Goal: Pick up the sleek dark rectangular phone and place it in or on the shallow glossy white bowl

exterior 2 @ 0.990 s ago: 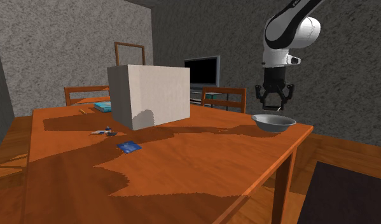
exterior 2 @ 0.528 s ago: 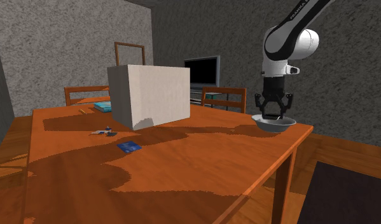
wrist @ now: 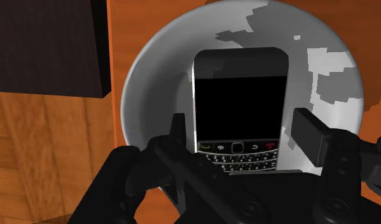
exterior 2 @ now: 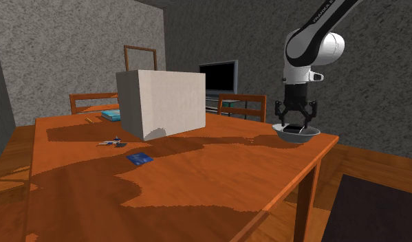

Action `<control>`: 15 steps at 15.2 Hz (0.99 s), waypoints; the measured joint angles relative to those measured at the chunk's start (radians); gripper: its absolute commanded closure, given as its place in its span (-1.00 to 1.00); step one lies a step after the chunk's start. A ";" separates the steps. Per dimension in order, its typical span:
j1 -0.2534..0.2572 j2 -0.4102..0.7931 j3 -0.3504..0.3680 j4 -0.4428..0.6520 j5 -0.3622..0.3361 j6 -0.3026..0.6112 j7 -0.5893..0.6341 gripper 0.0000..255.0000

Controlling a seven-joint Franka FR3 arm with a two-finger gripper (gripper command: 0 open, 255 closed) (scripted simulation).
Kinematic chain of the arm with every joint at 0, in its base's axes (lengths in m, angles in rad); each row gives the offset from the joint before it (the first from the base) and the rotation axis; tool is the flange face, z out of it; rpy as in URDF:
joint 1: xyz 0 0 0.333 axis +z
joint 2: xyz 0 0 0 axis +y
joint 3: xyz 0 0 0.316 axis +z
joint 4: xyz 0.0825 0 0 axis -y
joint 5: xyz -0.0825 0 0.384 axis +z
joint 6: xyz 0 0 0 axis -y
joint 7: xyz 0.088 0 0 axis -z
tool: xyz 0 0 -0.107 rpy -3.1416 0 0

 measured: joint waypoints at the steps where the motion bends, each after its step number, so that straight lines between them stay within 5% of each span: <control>1: 0.000 0.000 0.000 0.000 0.000 0.000 0.000 -1.00; 15: 0.004 -0.078 0.002 0.058 0.013 -0.135 -0.009 -1.00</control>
